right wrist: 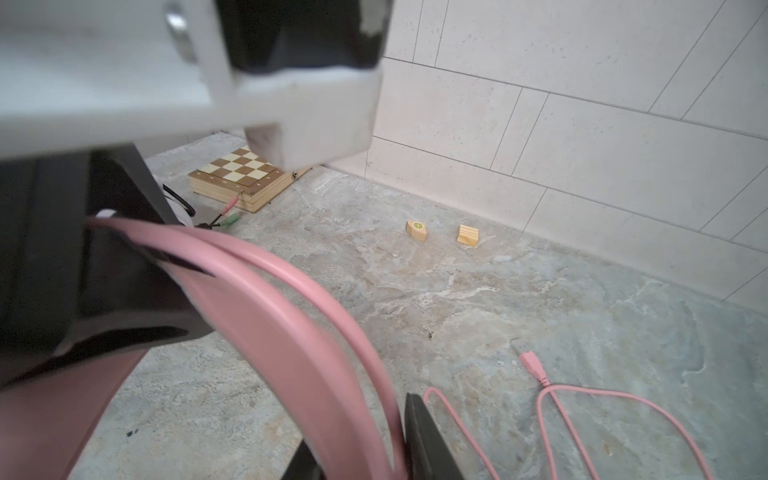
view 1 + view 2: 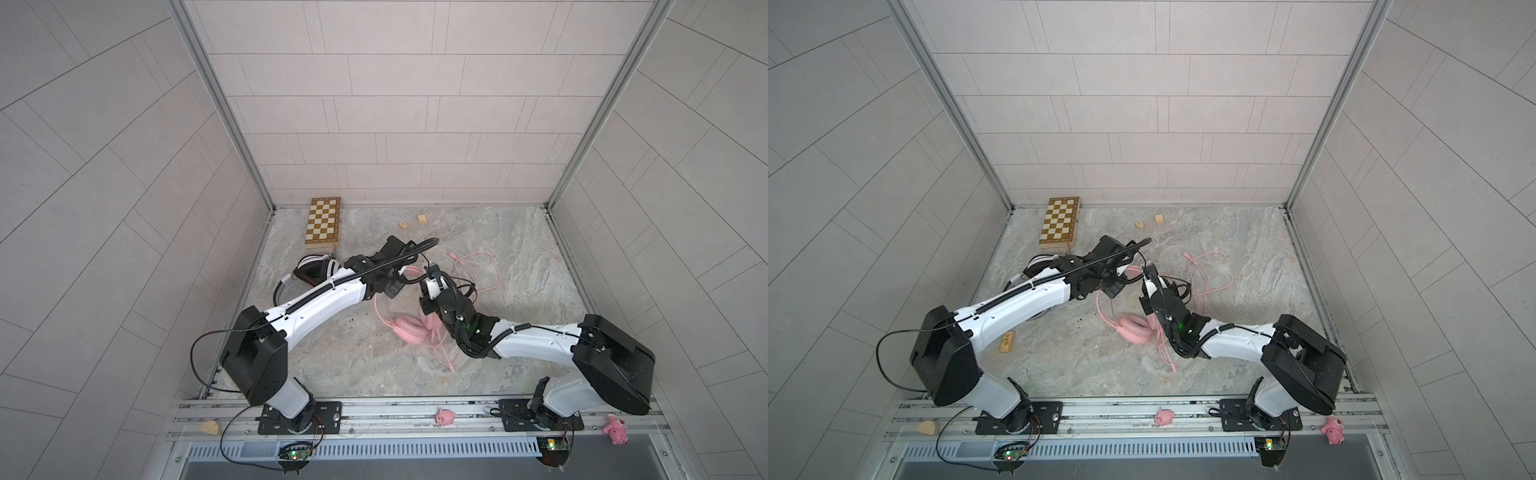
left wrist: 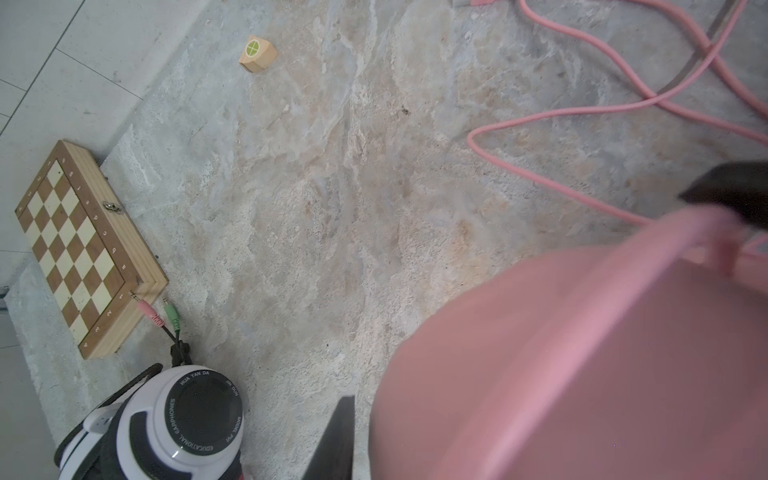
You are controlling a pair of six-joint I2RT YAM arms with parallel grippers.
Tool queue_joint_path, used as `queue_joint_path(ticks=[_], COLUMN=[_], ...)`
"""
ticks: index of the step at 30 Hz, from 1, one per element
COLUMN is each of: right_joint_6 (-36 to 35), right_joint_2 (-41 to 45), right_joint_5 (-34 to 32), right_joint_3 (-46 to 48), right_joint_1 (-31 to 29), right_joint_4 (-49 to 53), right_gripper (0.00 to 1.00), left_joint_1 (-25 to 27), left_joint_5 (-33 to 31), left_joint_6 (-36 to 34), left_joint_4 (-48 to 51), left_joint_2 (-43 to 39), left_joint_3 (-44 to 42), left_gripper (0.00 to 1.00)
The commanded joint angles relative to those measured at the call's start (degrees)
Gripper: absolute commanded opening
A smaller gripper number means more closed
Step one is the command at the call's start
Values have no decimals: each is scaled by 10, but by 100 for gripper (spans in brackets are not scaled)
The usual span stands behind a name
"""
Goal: Wrap the headphones
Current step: 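Grasp the pink headband with the left gripper while the right gripper releases it, then hold the pink headphones up with the left gripper while the right reaches for cable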
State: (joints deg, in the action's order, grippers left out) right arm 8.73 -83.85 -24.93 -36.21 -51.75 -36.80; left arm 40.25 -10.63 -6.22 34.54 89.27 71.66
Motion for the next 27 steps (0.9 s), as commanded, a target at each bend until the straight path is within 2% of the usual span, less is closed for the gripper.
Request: queue_joint_path(ticks=[1,5,9,12,14,16,19,21,24,27], right_joint_6=[10,19,43,72,122,180,248,273,276,276], right_joint_2=[26,46,101,140,150,144,107,71,35,22], right_joint_5=[-22,-45,-118,-93,-49,33,197,277,335,346], right_joint_3=[2,4,51,70,63,64,77,74,56,50], right_joint_1=[-3,-2,3,42,93,154,244,275,280,279], right_joint_4=[-16,-2,-9,9,60,82,39,9,-5,-7], right_gripper=[44,56,73,75,75,75,75,74,74,74], left_joint_1=[-27,-53,-78,-101,-117,-132,-155,-173,-203,-232], left_joint_5=[-36,-10,7,27,38,52,67,77,97,107], left_joint_6=[32,44,50,54,59,62,70,81,95,112], left_joint_4=[8,8,0,-15,-38,-67,-113,-139,-176,-197], left_joint_2=[-1,-15,-41,-68,-93,-120,-167,-197,-234,-254], left_joint_3=[23,26,18,6,-10,-31,-67,-87,-115,-128], left_gripper=[13,12,10,10,9,9,7,4,1,0])
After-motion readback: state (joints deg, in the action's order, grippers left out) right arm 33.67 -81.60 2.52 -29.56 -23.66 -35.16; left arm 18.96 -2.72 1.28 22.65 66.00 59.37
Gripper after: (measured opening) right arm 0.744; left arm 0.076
